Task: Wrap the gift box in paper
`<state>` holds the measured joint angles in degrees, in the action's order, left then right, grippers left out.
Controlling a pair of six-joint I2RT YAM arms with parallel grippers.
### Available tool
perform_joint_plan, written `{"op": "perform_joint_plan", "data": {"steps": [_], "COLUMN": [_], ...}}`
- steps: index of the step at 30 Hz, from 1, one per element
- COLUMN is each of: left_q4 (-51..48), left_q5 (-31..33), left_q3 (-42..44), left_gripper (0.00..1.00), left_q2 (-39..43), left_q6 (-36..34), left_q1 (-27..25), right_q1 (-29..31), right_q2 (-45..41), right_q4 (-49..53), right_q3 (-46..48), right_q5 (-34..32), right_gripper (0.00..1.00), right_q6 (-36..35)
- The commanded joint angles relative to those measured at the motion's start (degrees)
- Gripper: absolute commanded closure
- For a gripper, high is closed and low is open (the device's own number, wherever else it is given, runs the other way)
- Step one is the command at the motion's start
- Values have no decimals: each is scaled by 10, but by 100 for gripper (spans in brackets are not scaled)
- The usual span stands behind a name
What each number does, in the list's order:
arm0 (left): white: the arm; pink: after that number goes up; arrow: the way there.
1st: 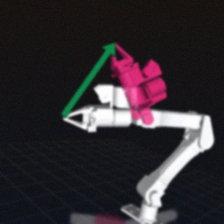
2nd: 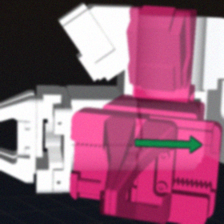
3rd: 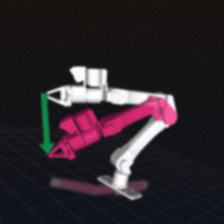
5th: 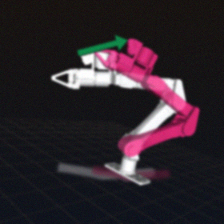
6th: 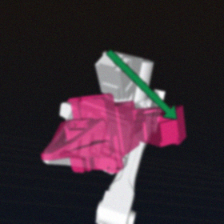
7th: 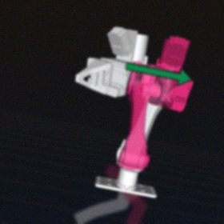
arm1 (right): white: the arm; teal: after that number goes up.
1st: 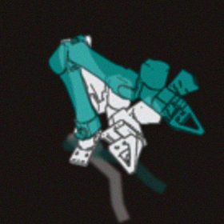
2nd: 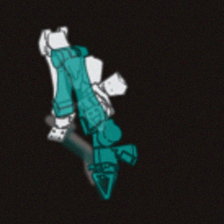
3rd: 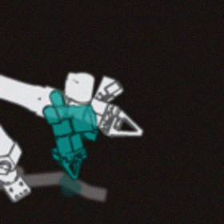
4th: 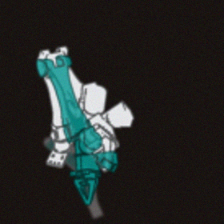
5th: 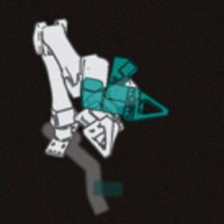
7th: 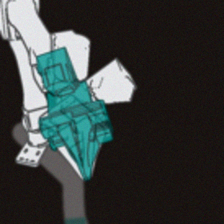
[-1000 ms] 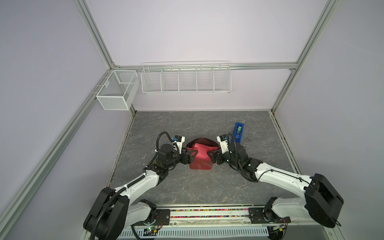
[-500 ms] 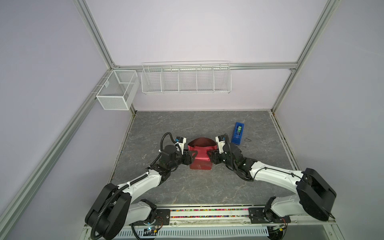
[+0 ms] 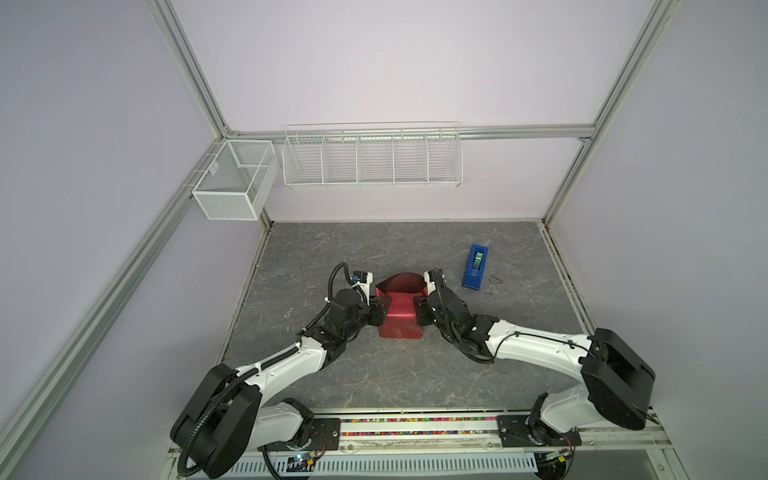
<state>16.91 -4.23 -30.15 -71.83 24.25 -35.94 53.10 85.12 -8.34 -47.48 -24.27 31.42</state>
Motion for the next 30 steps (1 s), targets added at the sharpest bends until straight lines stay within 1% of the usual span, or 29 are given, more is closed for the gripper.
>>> {"op": "perform_joint_plan", "data": {"steps": [1,6,8,14,17,23,27,30], "left_q4": [-38,-55,-63,-92,-105,-105,-96,-81], "left_q5": [22,47,58,92,109,131,130,135], "left_q3": [-23,-35,-40,-70,-89,-114,-124,-117], "left_gripper": [69,77,80,86,88,92,93,94], "left_q2": [-22,-25,-23,-17,-14,-18,-45,-64], "left_q6": [6,10,12,4,-6,-21,-25,-11], "left_q1": [-15,-30,-33,-34,-34,-34,-34,-34], "right_q1": [9,18,22,24,20,0,-13,-20], "right_q2": [25,33,36,38,41,55,72,84], "right_q4": [66,80,84,89,92,87,86,84], "right_q3": [-5,-19,-25,-66,-89,-125,-140,-137], "right_q5": [-12,-22,-28,-53,-67,-68,-57,-54], "right_gripper": [71,82,85,93,93,93,93,93], "right_q6": [-5,-6,-10,-36,-59,-93,-109,-110]}}
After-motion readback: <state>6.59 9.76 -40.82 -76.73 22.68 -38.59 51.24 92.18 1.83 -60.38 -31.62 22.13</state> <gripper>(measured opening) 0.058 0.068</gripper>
